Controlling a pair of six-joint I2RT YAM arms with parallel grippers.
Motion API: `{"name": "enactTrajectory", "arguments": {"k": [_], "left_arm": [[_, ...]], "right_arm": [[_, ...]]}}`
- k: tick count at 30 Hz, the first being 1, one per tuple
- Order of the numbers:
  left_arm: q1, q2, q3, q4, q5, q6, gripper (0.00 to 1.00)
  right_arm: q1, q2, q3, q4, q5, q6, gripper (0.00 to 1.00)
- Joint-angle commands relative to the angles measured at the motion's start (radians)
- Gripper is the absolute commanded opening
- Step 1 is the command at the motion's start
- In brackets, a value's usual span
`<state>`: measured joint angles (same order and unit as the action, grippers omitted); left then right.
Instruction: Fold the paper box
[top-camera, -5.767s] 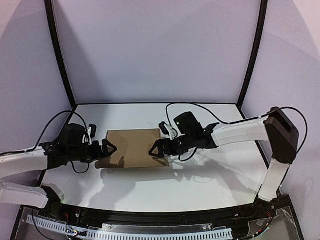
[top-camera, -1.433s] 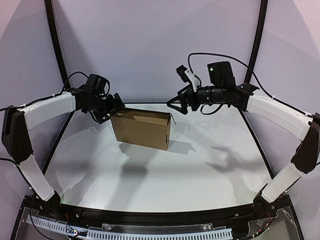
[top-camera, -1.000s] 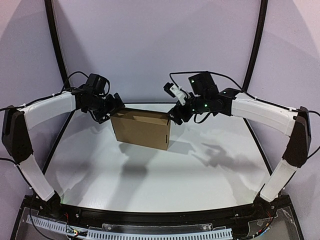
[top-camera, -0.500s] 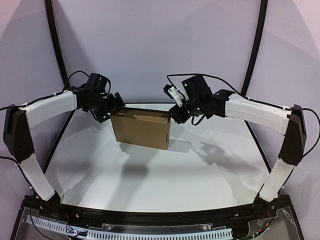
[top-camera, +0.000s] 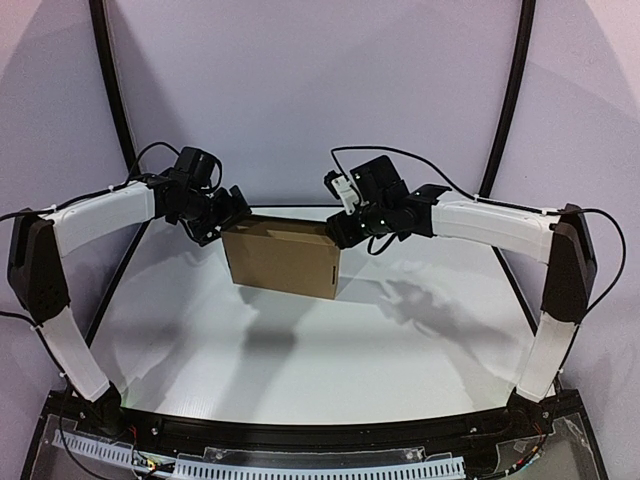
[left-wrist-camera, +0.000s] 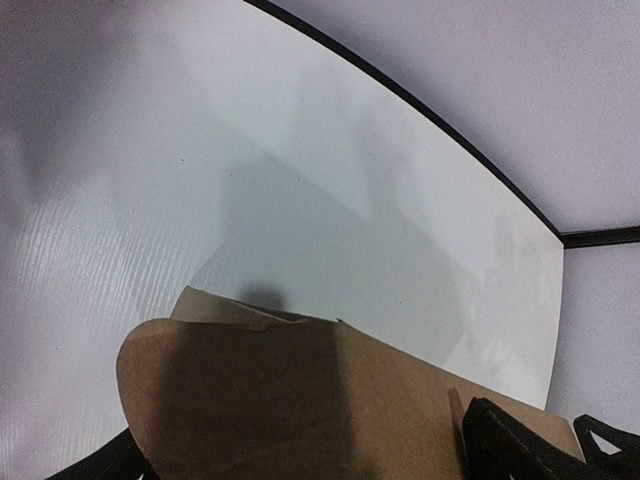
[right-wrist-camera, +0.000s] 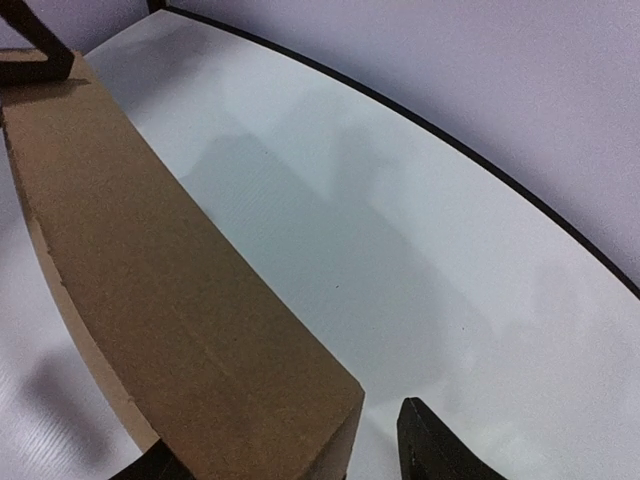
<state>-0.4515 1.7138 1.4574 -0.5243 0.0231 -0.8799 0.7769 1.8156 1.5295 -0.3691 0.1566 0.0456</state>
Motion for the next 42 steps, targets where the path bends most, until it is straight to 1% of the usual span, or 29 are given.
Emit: {"name": "enactTrajectory", "arguments": {"k": [1, 5, 7, 9, 15, 19, 20, 22, 23, 25, 27, 28, 30, 31, 33, 37, 40, 42], "left_arm": [[0.001, -0.003, 0.017, -0.034, 0.015, 0.024, 0.99], [0.002, -0.034, 0.023, -0.055, -0.004, 0.076, 0.99], [0.001, -0.076, 0.034, -0.095, -0.033, 0.125, 0.99], [0.0, -0.118, 0.038, -0.137, -0.093, 0.211, 0.99], [0.001, -0.231, 0.038, -0.284, -0.179, 0.4, 0.99], [0.001, -0.273, 0.033, -0.334, -0.18, 0.45, 0.99], [0.001, -0.291, 0.021, -0.334, -0.147, 0.47, 0.99], [0.001, -0.324, 0.0, -0.318, -0.117, 0.51, 0.99], [0.002, -0.343, -0.034, -0.294, -0.083, 0.592, 0.99], [0.002, -0.36, -0.056, -0.248, -0.071, 0.645, 0.99], [0.007, -0.345, -0.043, -0.219, -0.062, 0.708, 0.99], [0.018, -0.317, -0.031, -0.217, -0.039, 0.719, 0.99], [0.048, -0.244, 0.025, -0.223, 0.054, 0.769, 0.98], [0.048, -0.244, 0.04, -0.226, 0.068, 0.782, 0.98], [0.07, -0.168, 0.087, -0.259, 0.109, 0.819, 0.93], [0.089, -0.077, 0.189, -0.322, 0.097, 0.866, 0.89], [0.096, -0.038, 0.226, -0.337, 0.106, 0.894, 0.84], [0.097, -0.012, 0.248, -0.348, 0.116, 0.9, 0.72]], "right_arm": [[0.005, 0.043, -0.005, -0.06, 0.033, 0.017, 0.58], [-0.007, 0.055, -0.007, -0.086, 0.037, 0.029, 0.54], [-0.02, 0.056, 0.009, -0.096, 0.018, 0.038, 0.52], [-0.036, 0.059, 0.035, -0.109, -0.008, 0.039, 0.52], [-0.054, 0.087, 0.121, -0.154, -0.08, 0.032, 0.52], [-0.055, 0.122, 0.162, -0.176, -0.129, 0.031, 0.51], [-0.054, 0.128, 0.17, -0.18, -0.136, 0.035, 0.5], [-0.054, 0.129, 0.173, -0.184, -0.142, 0.038, 0.5], [-0.054, 0.125, 0.17, -0.181, -0.152, 0.039, 0.49], [-0.054, 0.121, 0.167, -0.179, -0.154, 0.038, 0.49], [-0.054, 0.114, 0.17, -0.183, -0.154, 0.028, 0.49], [-0.054, 0.111, 0.172, -0.185, -0.154, 0.02, 0.49], [-0.054, 0.105, 0.183, -0.193, -0.154, 0.008, 0.49], [-0.054, 0.104, 0.184, -0.193, -0.154, 0.007, 0.49], [-0.055, 0.103, 0.193, -0.198, -0.154, 0.002, 0.49], [-0.056, 0.112, 0.206, -0.208, -0.187, 0.0, 0.49], [-0.055, 0.12, 0.213, -0.212, -0.192, -0.006, 0.49], [-0.054, 0.126, 0.221, -0.22, -0.191, -0.007, 0.49]]}}
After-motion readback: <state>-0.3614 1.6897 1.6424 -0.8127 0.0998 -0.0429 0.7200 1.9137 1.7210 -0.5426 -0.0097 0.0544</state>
